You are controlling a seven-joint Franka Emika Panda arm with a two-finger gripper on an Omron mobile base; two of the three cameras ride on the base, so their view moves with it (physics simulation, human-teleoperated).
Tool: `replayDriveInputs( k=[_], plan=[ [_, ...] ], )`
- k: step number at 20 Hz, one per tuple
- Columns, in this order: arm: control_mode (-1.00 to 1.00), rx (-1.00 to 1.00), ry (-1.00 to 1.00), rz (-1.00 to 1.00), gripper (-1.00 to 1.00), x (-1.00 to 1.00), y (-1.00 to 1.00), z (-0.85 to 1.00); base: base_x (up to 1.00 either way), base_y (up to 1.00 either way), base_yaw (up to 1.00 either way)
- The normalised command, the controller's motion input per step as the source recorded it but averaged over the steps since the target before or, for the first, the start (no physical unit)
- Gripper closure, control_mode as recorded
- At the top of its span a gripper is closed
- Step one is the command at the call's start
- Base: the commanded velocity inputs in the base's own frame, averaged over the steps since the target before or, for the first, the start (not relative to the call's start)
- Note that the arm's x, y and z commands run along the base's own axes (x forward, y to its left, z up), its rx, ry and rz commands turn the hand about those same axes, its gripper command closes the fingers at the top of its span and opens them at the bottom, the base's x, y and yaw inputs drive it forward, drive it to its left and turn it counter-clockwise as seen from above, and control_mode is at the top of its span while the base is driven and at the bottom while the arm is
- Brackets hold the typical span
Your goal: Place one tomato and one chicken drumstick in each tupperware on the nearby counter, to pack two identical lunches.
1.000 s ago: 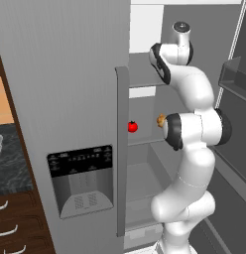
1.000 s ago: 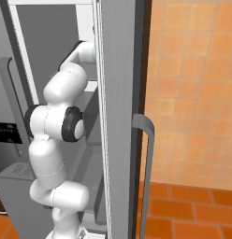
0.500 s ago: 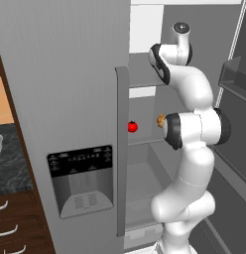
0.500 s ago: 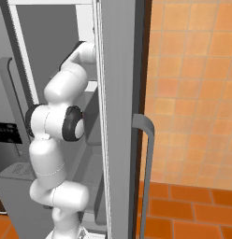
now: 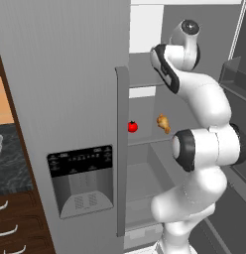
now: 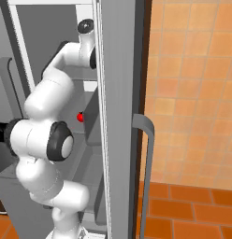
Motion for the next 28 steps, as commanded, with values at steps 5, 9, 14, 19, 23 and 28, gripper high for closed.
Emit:
replayDriveInputs(
  k=[5,9,14,19,23,28],
  plan=[
    [-1.0,0.0,-0.27,0.04,1.0,-1.0,0.23,0.18,0.0,0.0,0.0],
    [-1.0,-0.08,0.08,0.09,1.0,-1.0,0.3,0.04,0.0,0.0,0.0],
    [-1.0,-0.11,0.12,0.09,1.0,-1.0,0.34,0.0,0.0,0.0,0.0],
    [-1.0,-0.06,0.29,0.02,1.0,-1.0,0.07,-0.39,0.0,0.0,0.0],
    [-1.0,0.06,0.08,-0.03,1.0,-1.0,0.0,-0.82,0.0,0.0,0.0],
    [-1.0,0.01,0.02,-0.03,1.0,-1.0,0.0,-0.87,0.0,0.0,0.0]
  ],
)
